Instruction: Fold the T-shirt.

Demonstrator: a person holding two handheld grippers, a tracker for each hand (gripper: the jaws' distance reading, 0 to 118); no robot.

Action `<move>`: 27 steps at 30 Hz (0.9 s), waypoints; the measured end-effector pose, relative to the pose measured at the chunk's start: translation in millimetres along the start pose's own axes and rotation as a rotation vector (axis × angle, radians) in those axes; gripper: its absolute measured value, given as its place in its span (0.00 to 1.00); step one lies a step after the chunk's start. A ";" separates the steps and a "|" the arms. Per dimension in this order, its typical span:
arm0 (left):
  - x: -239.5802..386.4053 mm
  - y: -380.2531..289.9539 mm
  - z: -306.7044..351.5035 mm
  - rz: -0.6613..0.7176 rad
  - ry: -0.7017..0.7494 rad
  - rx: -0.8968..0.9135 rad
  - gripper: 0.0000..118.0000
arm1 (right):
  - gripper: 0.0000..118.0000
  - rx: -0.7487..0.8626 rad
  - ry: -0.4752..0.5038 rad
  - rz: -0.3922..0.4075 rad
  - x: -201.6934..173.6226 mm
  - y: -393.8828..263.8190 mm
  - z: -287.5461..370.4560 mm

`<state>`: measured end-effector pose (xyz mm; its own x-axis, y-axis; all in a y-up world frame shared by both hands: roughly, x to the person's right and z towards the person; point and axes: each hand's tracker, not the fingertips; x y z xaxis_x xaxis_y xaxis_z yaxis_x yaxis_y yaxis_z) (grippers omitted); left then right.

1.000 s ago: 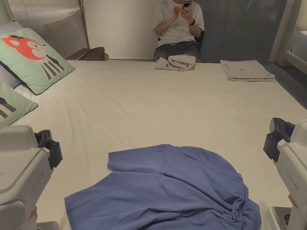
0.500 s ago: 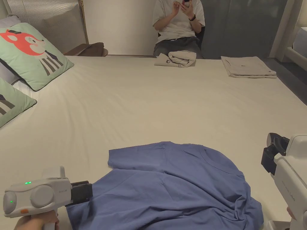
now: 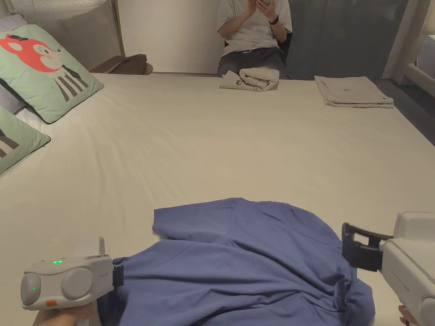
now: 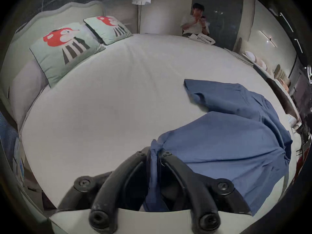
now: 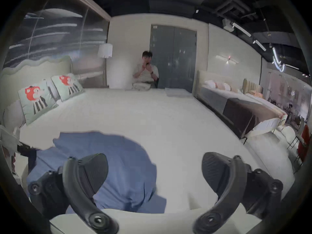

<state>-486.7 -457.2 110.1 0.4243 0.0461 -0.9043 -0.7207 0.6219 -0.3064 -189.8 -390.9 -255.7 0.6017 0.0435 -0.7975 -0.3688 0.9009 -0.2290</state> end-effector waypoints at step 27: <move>-8.0 74.5 142.9 0.060 -0.123 0.428 0.02 | 0.09 0.122 0.183 -0.061 15.6 63.0 49.8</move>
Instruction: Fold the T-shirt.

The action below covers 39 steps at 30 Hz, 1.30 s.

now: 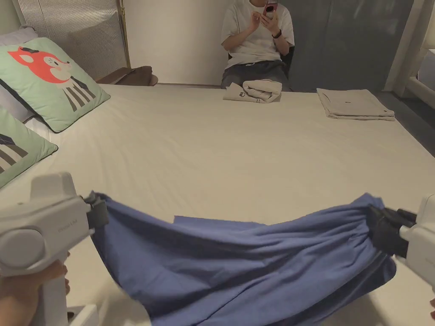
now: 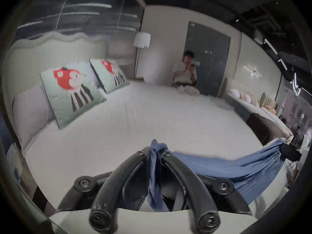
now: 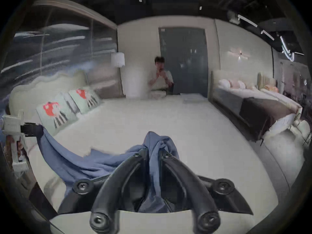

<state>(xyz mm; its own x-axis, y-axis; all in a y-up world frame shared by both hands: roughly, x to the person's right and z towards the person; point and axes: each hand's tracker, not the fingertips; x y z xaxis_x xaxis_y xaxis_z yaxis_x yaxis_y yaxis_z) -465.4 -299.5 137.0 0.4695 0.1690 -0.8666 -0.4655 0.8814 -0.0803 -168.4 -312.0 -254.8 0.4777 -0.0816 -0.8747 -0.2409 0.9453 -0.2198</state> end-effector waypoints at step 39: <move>75.1 270.1 -165.1 0.046 -0.100 0.300 0.02 | 0.09 0.406 -0.119 0.032 36.9 232.3 -155.6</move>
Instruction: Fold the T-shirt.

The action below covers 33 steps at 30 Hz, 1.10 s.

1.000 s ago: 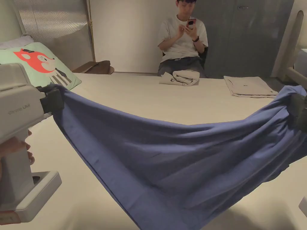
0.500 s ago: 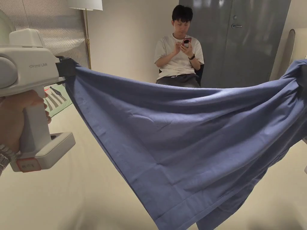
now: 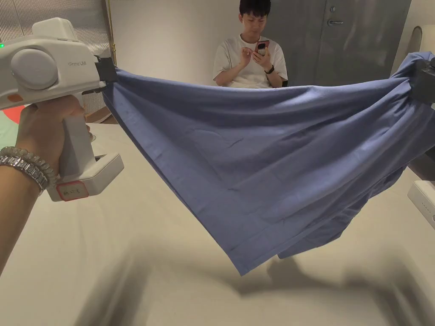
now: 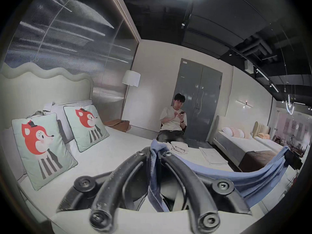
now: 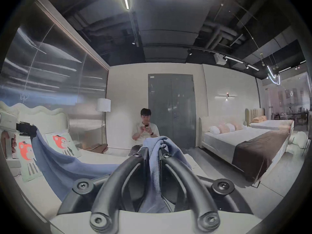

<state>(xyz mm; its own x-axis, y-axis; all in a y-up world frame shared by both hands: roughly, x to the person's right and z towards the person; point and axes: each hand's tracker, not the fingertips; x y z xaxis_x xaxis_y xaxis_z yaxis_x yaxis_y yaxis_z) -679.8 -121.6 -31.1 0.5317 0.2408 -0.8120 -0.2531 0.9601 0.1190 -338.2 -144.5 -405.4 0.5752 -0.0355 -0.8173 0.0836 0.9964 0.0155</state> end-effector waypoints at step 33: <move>-89.4 -255.4 204.9 0.008 0.110 -0.576 0.02 | 0.09 -0.647 0.022 -0.055 2.8 -194.6 241.0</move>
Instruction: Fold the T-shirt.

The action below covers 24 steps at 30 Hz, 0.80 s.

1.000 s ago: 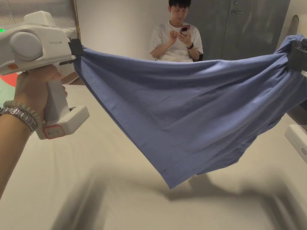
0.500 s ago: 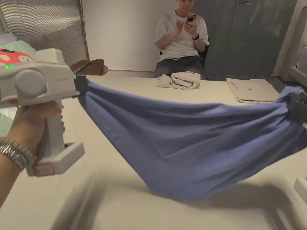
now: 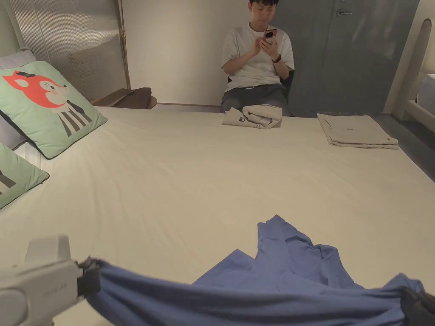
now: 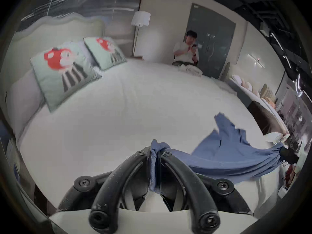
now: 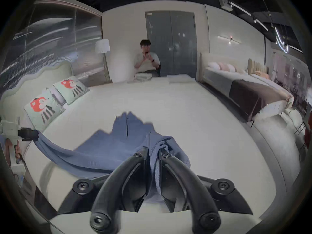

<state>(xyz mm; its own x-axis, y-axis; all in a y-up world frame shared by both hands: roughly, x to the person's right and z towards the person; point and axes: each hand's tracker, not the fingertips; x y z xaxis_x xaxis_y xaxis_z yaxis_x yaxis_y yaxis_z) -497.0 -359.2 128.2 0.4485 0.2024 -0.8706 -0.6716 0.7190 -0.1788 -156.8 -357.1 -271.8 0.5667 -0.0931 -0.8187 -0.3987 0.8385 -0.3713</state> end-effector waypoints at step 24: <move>-40.7 -111.2 -6.5 0.045 0.112 -0.097 0.72 | 0.85 -0.173 -0.080 0.012 16.4 -110.8 1.9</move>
<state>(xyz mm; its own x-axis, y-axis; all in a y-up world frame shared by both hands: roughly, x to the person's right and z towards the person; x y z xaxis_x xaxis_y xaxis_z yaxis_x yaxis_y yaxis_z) -444.4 -451.7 180.6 0.3515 0.1541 -0.9234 -0.7460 0.6420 -0.1768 -102.0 -450.5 -243.3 0.6140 -0.0342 -0.7886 -0.5201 0.7340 -0.4368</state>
